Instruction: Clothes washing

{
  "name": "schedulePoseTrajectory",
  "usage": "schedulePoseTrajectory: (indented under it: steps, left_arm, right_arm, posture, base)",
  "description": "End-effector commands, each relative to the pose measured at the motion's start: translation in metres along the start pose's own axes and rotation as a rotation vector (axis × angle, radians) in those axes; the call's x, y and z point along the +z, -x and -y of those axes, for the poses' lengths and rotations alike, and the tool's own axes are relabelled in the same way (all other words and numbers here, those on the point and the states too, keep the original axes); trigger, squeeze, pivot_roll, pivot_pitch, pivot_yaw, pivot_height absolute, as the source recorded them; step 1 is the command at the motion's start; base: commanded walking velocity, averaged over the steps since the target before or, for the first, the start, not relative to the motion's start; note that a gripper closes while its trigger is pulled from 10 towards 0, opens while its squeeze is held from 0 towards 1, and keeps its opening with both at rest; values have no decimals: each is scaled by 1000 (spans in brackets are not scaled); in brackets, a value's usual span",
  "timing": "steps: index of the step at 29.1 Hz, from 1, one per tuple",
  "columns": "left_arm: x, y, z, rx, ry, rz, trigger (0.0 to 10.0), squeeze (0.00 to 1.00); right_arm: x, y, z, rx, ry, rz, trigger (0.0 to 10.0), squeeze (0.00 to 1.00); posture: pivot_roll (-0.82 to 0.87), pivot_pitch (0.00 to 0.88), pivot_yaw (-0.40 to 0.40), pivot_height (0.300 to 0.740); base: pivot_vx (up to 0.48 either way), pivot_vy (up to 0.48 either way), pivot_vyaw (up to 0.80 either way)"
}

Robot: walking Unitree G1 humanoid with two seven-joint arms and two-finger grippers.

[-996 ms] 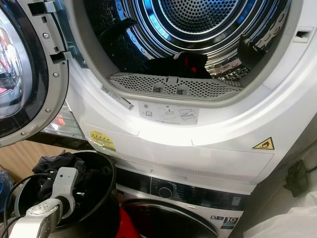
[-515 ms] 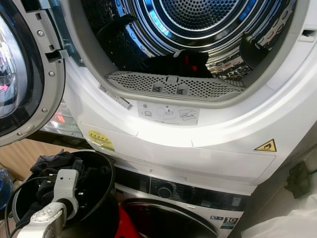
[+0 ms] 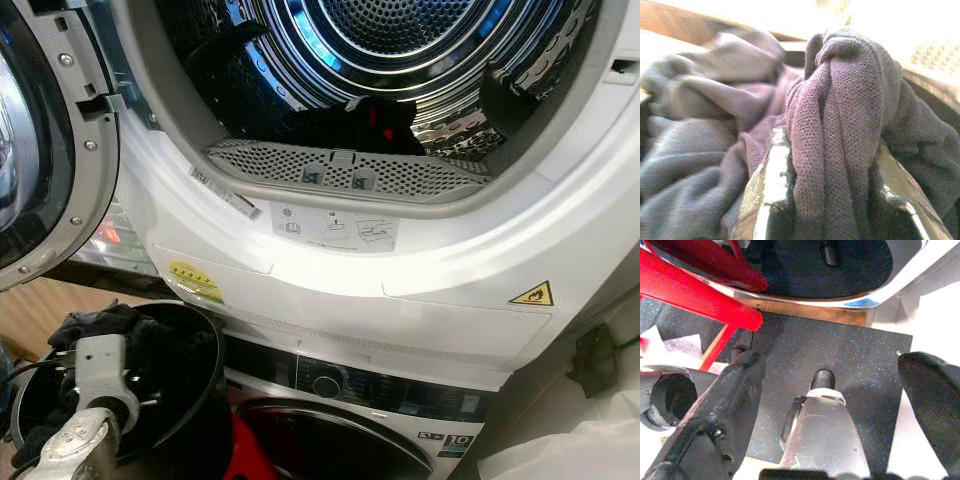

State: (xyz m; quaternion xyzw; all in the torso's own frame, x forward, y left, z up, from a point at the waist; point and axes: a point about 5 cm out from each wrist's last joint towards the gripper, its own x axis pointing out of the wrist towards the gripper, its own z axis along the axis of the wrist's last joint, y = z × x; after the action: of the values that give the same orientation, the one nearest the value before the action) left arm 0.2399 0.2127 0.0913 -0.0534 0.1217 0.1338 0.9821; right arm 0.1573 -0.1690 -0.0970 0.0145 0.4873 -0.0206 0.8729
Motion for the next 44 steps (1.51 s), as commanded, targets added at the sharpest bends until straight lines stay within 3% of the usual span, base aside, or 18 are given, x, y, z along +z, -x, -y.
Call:
schedulePoseTrajectory:
  steps: [1, 4, 7, 10, 12, 16, 19, 21, 25, 27, 30, 34, 36, 37, 38, 41, 42, 44]
  left_arm:
    - [21, 8, -5, 30, -1, 130, 0, 0]
    - [52, 27, 5, -16, -35, 343, 0, 0]
    - [72, 35, 12, -45, -79, 456, 0, 0]
    - [94, 44, 41, -239, -130, 565, 0, 0]
    - [97, 46, 50, -313, -145, 574, 0, 0]
    - [104, 59, 89, -634, -140, 579, 0, 0]
    - [108, 70, 108, -814, -126, 573, 0, 0]
    - [117, 86, 130, -1048, -124, 571, 0, 0]
    - [130, 95, 144, -1240, -117, 567, 0, 0]
    - [140, 99, 150, -1364, -145, 562, 0, 0]
    - [154, 100, 157, -1625, -307, 521, 0, 0]
    - [170, 99, 160, -1729, -374, 540, 0, 0]
    - [191, 91, 166, -1698, -424, 639, 0, 0]
    - [217, 84, 175, -1626, -525, 787, 0, 0]
    - [231, 83, 180, -1602, -550, 851, 0, 0]
    - [268, 82, 193, -1582, -606, 1016, 0, 0]
    - [268, 82, 193, -1582, -606, 1016, 0, 0]
    - [300, 72, 203, -1564, -561, 1092, 0, 0]
  right_arm:
    - [1, -1, -5, 12, 2, -2, 10000, 0]
    - [1, -1, -9, 24, 4, -3, 10000, 0]
    - [2, -1, -11, 28, 4, -3, 10000, 0]
    - [2, -1, -13, 32, 4, -4, 10000, 0]
    - [2, -1, -13, 32, 3, -4, 10000, 0]
    - [2, -1, -15, 33, -3, -3, 10000, 0]
    - [2, -1, -15, 31, -10, -1, 10000, 0]
    - [1, -1, -15, 27, -20, -1, 10000, 0]
    - [1, -1, -15, 27, -20, -3, 10000, 0]
    - [0, -1, -15, 25, -23, -4, 10000, 0]
    - [1, -1, -15, 26, -21, -3, 10000, 0]
    - [4, -1, -16, 28, -21, 3, 10000, 0]
    - [5, -2, -16, 27, -21, 7, 10000, 0]
    - [5, -2, -15, 27, -19, 8, 10000, 0]
    - [5, -2, -15, 26, -19, 7, 10000, 0]
    - [4, -1, -13, 24, -20, 5, 10000, 0]
    - [4, -1, -13, 24, -20, 5, 10000, 0]
    - [4, -1, -11, 11, -32, 8, 10000, 0]
  posture:
    - [171, 0, 40, 740]
    - [184, 0, 39, 740]
    - [193, 0, 42, 740]
    - [198, 0, 44, 740]
    - [199, 0, 45, 740]
    - [187, 0, 53, 740]
    - [184, 0, 56, 740]
    - [181, 0, 58, 740]
    - [180, 0, 57, 740]
    - [179, 0, 57, 740]
    - [179, 0, 51, 740]
    - [177, 0, 51, 740]
    - [177, 0, 50, 740]
    - [175, 0, 49, 740]
    - [175, 0, 47, 740]
    - [148, 0, 51, 740]
    - [148, 0, 51, 740]
    - [128, 0, 54, 740]
  base:
    - [0, 0, 0]
    - [0, 0, 0]
    - [0, 0, 0]
    - [0, 0, 0]
    - [0, 0, 0]
    - [0, 0, 0]
    - [0, 0, 0]
    - [0, 0, 0]
    - [0, 0, 0]
    - [0, 0, 0]
    - [0, 0, 0]
    - [0, 0, 0]
    - [0, 0, 0]
    - [0, 0, 0]
    - [0, 0, 0]
    - [0, 0, 0]
    - [0, 0, 0]
    - [0, 0, 0]
